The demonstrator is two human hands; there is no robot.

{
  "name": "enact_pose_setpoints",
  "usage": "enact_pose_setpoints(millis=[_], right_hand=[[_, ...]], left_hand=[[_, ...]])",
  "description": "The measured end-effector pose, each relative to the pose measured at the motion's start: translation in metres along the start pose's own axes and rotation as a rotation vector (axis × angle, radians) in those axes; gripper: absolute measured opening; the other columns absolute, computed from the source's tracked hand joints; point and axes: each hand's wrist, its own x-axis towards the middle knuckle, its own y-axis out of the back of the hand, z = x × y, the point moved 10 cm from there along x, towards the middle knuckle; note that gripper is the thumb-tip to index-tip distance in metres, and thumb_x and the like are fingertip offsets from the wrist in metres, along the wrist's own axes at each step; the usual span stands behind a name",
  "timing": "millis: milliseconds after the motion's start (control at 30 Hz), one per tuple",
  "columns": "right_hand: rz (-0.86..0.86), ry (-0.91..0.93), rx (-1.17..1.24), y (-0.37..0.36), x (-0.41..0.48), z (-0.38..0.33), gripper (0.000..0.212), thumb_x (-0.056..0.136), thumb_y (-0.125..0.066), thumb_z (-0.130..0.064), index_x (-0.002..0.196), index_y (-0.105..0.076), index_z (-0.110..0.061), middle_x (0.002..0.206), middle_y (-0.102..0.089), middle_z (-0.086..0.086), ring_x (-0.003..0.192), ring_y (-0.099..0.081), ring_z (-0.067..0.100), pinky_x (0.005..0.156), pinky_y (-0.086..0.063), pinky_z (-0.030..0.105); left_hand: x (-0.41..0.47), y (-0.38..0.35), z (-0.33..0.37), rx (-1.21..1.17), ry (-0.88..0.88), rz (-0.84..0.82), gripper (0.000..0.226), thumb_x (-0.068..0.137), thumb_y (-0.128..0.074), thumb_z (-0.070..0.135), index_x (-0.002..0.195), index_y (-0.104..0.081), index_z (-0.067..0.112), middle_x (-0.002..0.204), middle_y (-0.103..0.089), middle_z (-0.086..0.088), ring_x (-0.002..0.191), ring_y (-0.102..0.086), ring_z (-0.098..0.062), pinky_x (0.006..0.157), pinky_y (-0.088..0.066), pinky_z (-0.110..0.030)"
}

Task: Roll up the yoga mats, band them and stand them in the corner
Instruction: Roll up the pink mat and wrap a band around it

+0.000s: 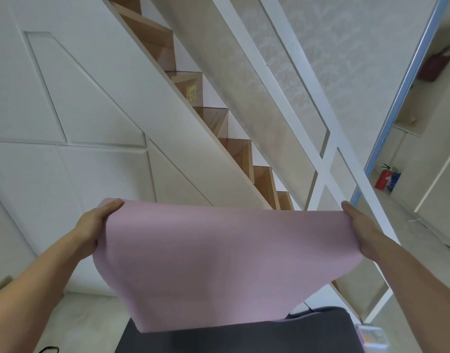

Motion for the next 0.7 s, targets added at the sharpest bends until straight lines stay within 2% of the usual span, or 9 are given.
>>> enact_pose_setpoints(millis=[100,200,267,333,400,467,533,600,700], right_hand=[[0.152,0.067,-0.227,0.011,-0.003,-0.009,0.065,0.095,-0.046,-0.066,0.123,-0.064,-0.010,0.120,-0.064,0.015,0.108,-0.061,0.036,0.102,-0.045,0.048],[0.363,0.458,-0.747,-0.013,-0.044,-0.062,0.074,0.087,-0.057,-0.068,0.146,-0.044,-0.025,0.141,-0.052,0.006,0.126,-0.052,0.033,0.105,-0.043,0.051],[0.096,0.752,-0.986,-0.090,-0.079,-0.074,0.090,0.070,-0.067,-0.075,0.147,-0.029,-0.049,0.148,-0.040,-0.010,0.135,-0.043,0.022,0.112,-0.037,0.047],[-0.207,0.906,-1.291,-0.168,-0.098,-0.049,0.120,0.057,-0.065,-0.086,0.156,-0.008,-0.046,0.164,-0.016,-0.007,0.150,-0.019,0.021,0.122,-0.021,0.044],[-0.265,0.959,-1.432,-0.202,-0.099,-0.036,0.136,0.057,-0.067,-0.086,0.158,0.009,-0.034,0.168,-0.001,0.001,0.155,-0.002,0.022,0.125,-0.007,0.046],[-0.222,0.978,-1.444,-0.210,-0.098,-0.047,0.139,0.057,-0.073,-0.080,0.158,0.009,-0.031,0.166,-0.012,0.005,0.152,-0.012,0.025,0.124,-0.012,0.045],[-0.173,1.009,-1.456,-0.213,-0.097,-0.060,0.129,0.060,-0.077,-0.072,0.158,-0.004,-0.031,0.150,-0.038,0.004,0.136,-0.038,0.025,0.112,-0.034,0.038],[-0.163,1.044,-1.474,-0.220,-0.103,-0.068,0.110,0.063,-0.077,-0.065,0.152,-0.020,-0.033,0.130,-0.050,0.002,0.118,-0.051,0.023,0.089,-0.045,0.036],[-0.179,1.053,-1.487,-0.229,-0.114,-0.070,0.086,0.066,-0.076,-0.058,0.139,-0.036,-0.034,0.112,-0.055,-0.004,0.105,-0.057,0.020,0.064,-0.032,0.030]], left_hand=[[0.003,0.005,-0.002,-0.033,0.048,0.023,0.045,0.078,-0.076,0.043,0.113,-0.073,0.015,0.115,-0.073,-0.008,0.108,-0.065,-0.030,0.101,-0.046,-0.044],[0.001,-0.001,0.004,-0.047,0.029,0.053,0.052,0.076,-0.079,0.040,0.117,-0.069,0.011,0.115,-0.071,-0.007,0.107,-0.065,-0.029,0.101,-0.047,-0.045],[-0.002,-0.015,0.010,-0.065,0.003,0.063,0.052,0.076,-0.080,0.038,0.117,-0.067,0.009,0.113,-0.070,-0.007,0.105,-0.065,-0.029,0.097,-0.050,-0.044],[-0.003,-0.031,0.017,-0.071,-0.018,0.049,0.049,0.077,-0.080,0.035,0.115,-0.067,0.008,0.111,-0.071,-0.009,0.101,-0.067,-0.029,0.090,-0.052,-0.042],[-0.006,-0.041,0.021,-0.064,-0.030,0.027,0.050,0.075,-0.082,0.035,0.114,-0.068,0.007,0.111,-0.072,-0.012,0.101,-0.068,-0.032,0.088,-0.054,-0.044],[-0.010,-0.040,0.021,-0.071,-0.029,0.009,0.054,0.072,-0.082,0.037,0.114,-0.069,0.007,0.110,-0.073,-0.013,0.101,-0.069,-0.033,0.091,-0.055,-0.047],[-0.014,-0.036,0.017,-0.085,-0.009,-0.007,0.050,0.077,-0.080,0.037,0.115,-0.069,0.006,0.110,-0.073,-0.014,0.102,-0.069,-0.033,0.091,-0.055,-0.046],[-0.017,-0.034,0.012,-0.089,0.015,-0.026,0.043,0.083,-0.075,0.035,0.115,-0.070,0.007,0.109,-0.073,-0.013,0.102,-0.069,-0.032,0.086,-0.054,-0.041],[-0.020,-0.034,0.009,0.010,0.030,-0.090,0.041,0.085,-0.067,0.043,0.112,-0.072,0.014,0.114,-0.072,-0.014,0.103,-0.067,-0.029,0.085,-0.049,-0.038]])
